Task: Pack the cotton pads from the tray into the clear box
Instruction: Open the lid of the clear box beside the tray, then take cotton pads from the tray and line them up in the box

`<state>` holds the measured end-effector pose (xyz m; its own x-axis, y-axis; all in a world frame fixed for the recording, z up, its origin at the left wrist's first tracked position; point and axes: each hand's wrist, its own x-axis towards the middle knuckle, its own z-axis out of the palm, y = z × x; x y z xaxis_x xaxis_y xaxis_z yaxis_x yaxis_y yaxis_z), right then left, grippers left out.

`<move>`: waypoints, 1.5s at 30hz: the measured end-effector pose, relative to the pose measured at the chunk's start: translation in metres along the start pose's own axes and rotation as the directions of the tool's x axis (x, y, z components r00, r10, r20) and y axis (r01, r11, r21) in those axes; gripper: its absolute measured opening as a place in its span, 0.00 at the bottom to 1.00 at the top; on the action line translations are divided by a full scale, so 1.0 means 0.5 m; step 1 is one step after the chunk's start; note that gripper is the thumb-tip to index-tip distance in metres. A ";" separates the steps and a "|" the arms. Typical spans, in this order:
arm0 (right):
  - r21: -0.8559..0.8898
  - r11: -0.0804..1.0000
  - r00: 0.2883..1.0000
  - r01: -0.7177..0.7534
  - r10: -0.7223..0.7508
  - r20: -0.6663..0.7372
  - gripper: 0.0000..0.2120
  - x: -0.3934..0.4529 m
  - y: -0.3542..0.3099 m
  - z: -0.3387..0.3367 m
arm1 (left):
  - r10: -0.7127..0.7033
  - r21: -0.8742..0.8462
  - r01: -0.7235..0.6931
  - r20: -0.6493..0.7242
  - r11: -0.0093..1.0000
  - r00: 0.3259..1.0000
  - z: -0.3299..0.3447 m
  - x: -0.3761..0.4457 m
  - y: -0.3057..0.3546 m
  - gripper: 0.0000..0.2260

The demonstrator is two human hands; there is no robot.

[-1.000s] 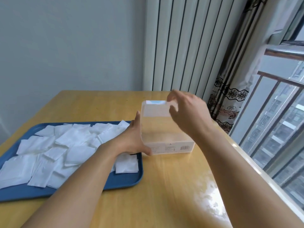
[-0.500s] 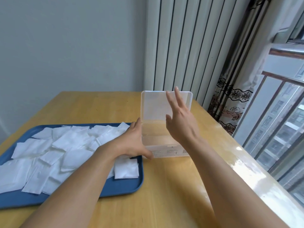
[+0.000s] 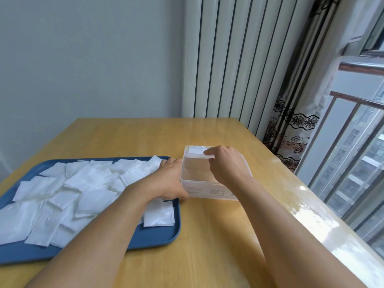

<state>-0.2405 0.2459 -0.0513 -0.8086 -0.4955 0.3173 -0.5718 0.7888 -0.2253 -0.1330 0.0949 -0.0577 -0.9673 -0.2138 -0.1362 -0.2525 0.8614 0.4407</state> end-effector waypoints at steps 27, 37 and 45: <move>0.178 0.982 0.997 0.060 -0.053 -0.049 0.10 -0.023 -0.086 -0.027 | -0.024 -0.162 -0.030 -0.322 0.986 0.947 -0.112 -0.119 -0.121 0.29; 0.287 0.938 0.943 0.196 -0.260 0.205 0.16 -0.074 -0.277 -0.042 | -0.099 -0.158 0.042 -0.370 0.986 0.924 -0.131 -0.129 -0.159 0.22; 0.235 0.957 0.904 0.168 -0.245 0.351 0.27 -0.096 -0.306 0.026 | -0.175 -0.200 0.118 -0.297 0.973 0.939 -0.141 -0.128 -0.188 0.13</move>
<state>-0.1162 0.1442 -0.0441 -0.6392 -0.7688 0.0188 -0.7162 0.5862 -0.3788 -0.0491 -0.0050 -0.0280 -0.8710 -0.4878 0.0585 -0.3640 0.7208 0.5899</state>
